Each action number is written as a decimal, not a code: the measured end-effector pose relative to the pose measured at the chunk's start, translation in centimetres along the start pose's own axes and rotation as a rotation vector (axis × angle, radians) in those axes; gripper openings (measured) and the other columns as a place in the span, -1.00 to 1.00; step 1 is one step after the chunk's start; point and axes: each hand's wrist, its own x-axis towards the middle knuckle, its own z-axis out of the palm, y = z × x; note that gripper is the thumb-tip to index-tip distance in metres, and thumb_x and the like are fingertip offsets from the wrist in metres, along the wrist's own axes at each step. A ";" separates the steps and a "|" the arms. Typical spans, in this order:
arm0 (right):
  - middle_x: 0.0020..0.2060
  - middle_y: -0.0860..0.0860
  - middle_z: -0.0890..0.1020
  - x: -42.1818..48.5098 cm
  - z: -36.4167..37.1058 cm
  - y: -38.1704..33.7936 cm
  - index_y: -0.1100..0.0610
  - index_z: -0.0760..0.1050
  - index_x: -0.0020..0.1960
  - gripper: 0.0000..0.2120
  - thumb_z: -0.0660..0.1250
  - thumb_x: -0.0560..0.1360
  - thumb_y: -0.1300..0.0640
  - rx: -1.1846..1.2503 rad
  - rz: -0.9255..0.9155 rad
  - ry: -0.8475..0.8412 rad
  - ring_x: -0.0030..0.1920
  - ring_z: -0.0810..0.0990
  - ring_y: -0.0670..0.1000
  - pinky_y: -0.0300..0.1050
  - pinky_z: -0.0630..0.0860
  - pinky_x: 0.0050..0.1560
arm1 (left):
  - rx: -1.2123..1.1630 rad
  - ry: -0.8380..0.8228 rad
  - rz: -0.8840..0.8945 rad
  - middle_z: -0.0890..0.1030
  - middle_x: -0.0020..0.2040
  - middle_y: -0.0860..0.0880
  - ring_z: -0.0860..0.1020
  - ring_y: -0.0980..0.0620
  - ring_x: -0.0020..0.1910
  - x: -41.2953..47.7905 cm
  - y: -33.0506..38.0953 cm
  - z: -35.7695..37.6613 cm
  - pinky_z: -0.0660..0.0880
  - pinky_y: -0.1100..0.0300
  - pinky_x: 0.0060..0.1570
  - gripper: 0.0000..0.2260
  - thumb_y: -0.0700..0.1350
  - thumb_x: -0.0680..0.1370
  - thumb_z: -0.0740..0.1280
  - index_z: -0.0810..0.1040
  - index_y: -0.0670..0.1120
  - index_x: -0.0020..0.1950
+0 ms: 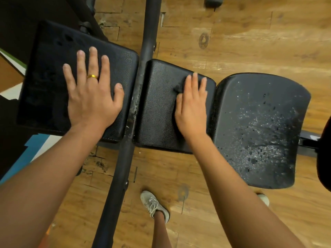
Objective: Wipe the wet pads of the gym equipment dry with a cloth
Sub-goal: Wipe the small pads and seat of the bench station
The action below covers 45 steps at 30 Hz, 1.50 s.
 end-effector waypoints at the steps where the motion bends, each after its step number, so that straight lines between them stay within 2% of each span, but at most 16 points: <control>1: 0.63 0.16 0.06 1.3 0.0 -0.2 0.25 0.07 0.62 -0.46 0.02 0.69 0.10 0.018 0.061 0.024 0.62 -0.10 0.27 0.25 -0.02 0.58 | -0.001 0.000 0.002 0.04 0.65 -0.20 -0.03 -0.23 0.63 0.0 0.0 0.1 -0.04 -0.32 0.54 -0.42 0.09 0.68 0.06 0.08 -0.15 0.64; 3: 0.62 0.18 0.09 1.2 0.6 -2.0 0.26 0.09 0.61 -0.46 0.02 0.68 0.11 0.049 0.118 0.070 0.61 -0.07 0.29 0.28 0.01 0.56 | -0.003 -0.001 0.003 0.04 0.65 -0.21 -0.03 -0.23 0.63 0.0 -0.1 0.1 -0.04 -0.33 0.54 -0.42 0.09 0.68 0.06 0.08 -0.15 0.64; 4: 0.62 0.18 0.09 -0.1 1.1 -3.2 0.27 0.11 0.61 -0.46 0.03 0.67 0.12 0.051 0.076 0.072 0.61 -0.06 0.29 0.28 0.02 0.56 | -0.007 -0.004 0.000 0.04 0.65 -0.21 -0.03 -0.23 0.63 0.0 -0.1 0.0 -0.04 -0.33 0.54 -0.42 0.09 0.68 0.06 0.08 -0.16 0.64; 6: 0.63 0.15 0.07 -4.7 1.9 -5.0 0.24 0.09 0.62 -0.47 0.03 0.69 0.11 0.023 -0.132 -0.028 0.62 -0.09 0.24 0.21 0.00 0.58 | -0.010 -0.008 0.002 0.04 0.65 -0.22 -0.02 -0.24 0.63 0.0 0.0 -0.2 -0.03 -0.34 0.53 -0.41 0.09 0.67 0.05 0.08 -0.16 0.64; 8: 0.64 0.09 0.04 -8.2 1.5 -3.6 0.19 0.06 0.64 -0.47 0.05 0.71 0.09 -0.011 -0.286 -0.127 0.63 -0.15 0.15 0.13 -0.05 0.61 | -0.007 -0.009 0.003 0.05 0.64 -0.22 -0.02 -0.24 0.62 0.1 0.1 -0.3 -0.03 -0.34 0.53 -0.41 0.09 0.67 0.05 0.08 -0.17 0.64; 10: 0.64 0.07 0.03 -8.6 0.5 0.1 0.17 0.04 0.64 -0.48 0.05 0.72 0.08 -0.034 -0.211 -0.125 0.63 -0.16 0.12 0.14 -0.03 0.61 | -0.001 -0.014 0.002 0.05 0.64 -0.22 -0.02 -0.24 0.62 0.0 0.0 -0.3 -0.03 -0.34 0.53 -0.41 0.09 0.68 0.06 0.08 -0.16 0.64; 12: 0.63 0.11 0.06 -6.8 -0.5 2.8 0.22 0.06 0.63 -0.48 0.01 0.72 0.07 -0.035 -0.038 -0.057 0.63 -0.12 0.17 0.20 0.03 0.59 | -0.002 -0.012 -0.001 0.04 0.65 -0.22 -0.02 -0.24 0.62 0.0 -0.1 -0.1 -0.04 -0.33 0.54 -0.41 0.09 0.68 0.07 0.09 -0.16 0.64; 14: 0.62 0.16 0.11 -3.7 -0.3 2.7 0.27 0.11 0.61 -0.47 -0.01 0.69 0.08 -0.018 0.085 0.016 0.62 -0.07 0.25 0.22 0.03 0.59 | -0.006 -0.007 0.006 0.03 0.65 -0.21 -0.03 -0.24 0.63 0.1 -0.1 0.0 -0.05 -0.32 0.54 -0.41 0.10 0.68 0.06 0.08 -0.15 0.64; 16: 0.61 0.17 0.14 -0.7 0.3 0.3 0.28 0.14 0.60 -0.46 0.00 0.66 0.10 0.016 0.130 0.063 0.61 -0.05 0.29 0.21 -0.02 0.59 | -0.010 -0.005 0.007 0.03 0.65 -0.20 -0.03 -0.23 0.63 0.1 -0.2 0.0 -0.04 -0.32 0.54 -0.41 0.10 0.67 0.05 0.08 -0.15 0.64; 21: 0.62 0.13 0.14 2.9 2.0 -5.9 0.24 0.14 0.61 -0.46 0.05 0.66 0.11 0.053 -0.003 0.101 0.62 -0.05 0.25 0.19 -0.04 0.56 | -0.008 -0.008 -0.003 0.03 0.65 -0.20 -0.04 -0.22 0.63 0.1 -0.1 0.0 -0.04 -0.31 0.55 -0.40 0.10 0.67 0.04 0.08 -0.15 0.64; 28: 0.62 0.08 0.15 -8.7 2.8 -5.3 0.19 0.14 0.61 -0.49 0.05 0.69 0.10 0.018 -0.240 -0.054 0.63 -0.07 0.16 0.19 0.04 0.60 | -0.003 -0.012 -0.006 0.03 0.65 -0.21 -0.03 -0.22 0.63 0.0 -0.1 -0.1 -0.04 -0.31 0.55 -0.40 0.10 0.67 0.04 0.08 -0.15 0.64; 30: 0.61 0.08 0.17 -9.4 2.8 -3.2 0.19 0.16 0.61 -0.50 0.08 0.69 0.13 0.038 -0.180 -0.025 0.63 -0.04 0.15 0.18 0.05 0.59 | -0.008 -0.011 -0.003 0.04 0.65 -0.21 -0.03 -0.22 0.63 0.0 -0.1 -0.1 -0.04 -0.31 0.55 -0.40 0.10 0.66 0.03 0.08 -0.15 0.64; 34: 0.58 0.16 0.24 -5.1 1.6 -0.2 0.27 0.24 0.56 -0.51 0.08 0.66 0.16 0.091 0.093 0.113 0.60 0.05 0.27 0.24 0.10 0.56 | -0.004 -0.014 -0.008 0.04 0.65 -0.20 -0.03 -0.22 0.63 0.1 -0.2 0.0 -0.05 -0.30 0.55 -0.40 0.11 0.66 0.04 0.09 -0.15 0.64; 39: 0.59 0.17 0.22 3.3 0.7 -1.3 0.26 0.24 0.57 -0.45 0.06 0.62 0.10 0.084 0.180 0.185 0.60 0.05 0.30 0.24 0.05 0.55 | 0.000 -0.010 -0.001 0.04 0.65 -0.20 -0.02 -0.23 0.63 0.2 -0.2 0.2 -0.05 -0.30 0.55 -0.40 0.10 0.66 0.04 0.09 -0.15 0.64; 42: 0.57 0.15 0.26 4.4 1.2 -3.4 0.22 0.30 0.55 -0.45 0.07 0.61 0.06 0.079 0.141 0.210 0.60 0.06 0.26 0.25 0.06 0.55 | 0.001 0.002 -0.002 0.05 0.65 -0.20 -0.02 -0.23 0.63 0.1 -0.2 0.3 -0.05 -0.30 0.55 -0.40 0.11 0.66 0.04 0.10 -0.15 0.64; 45: 0.57 0.15 0.27 0.9 2.1 -4.7 0.24 0.29 0.55 -0.48 0.13 0.64 0.06 0.100 -0.034 0.172 0.60 0.07 0.26 0.24 0.04 0.56 | -0.001 0.011 0.007 0.05 0.65 -0.21 -0.01 -0.23 0.63 0.0 -0.1 0.2 -0.04 -0.30 0.55 -0.40 0.10 0.66 0.04 0.10 -0.16 0.64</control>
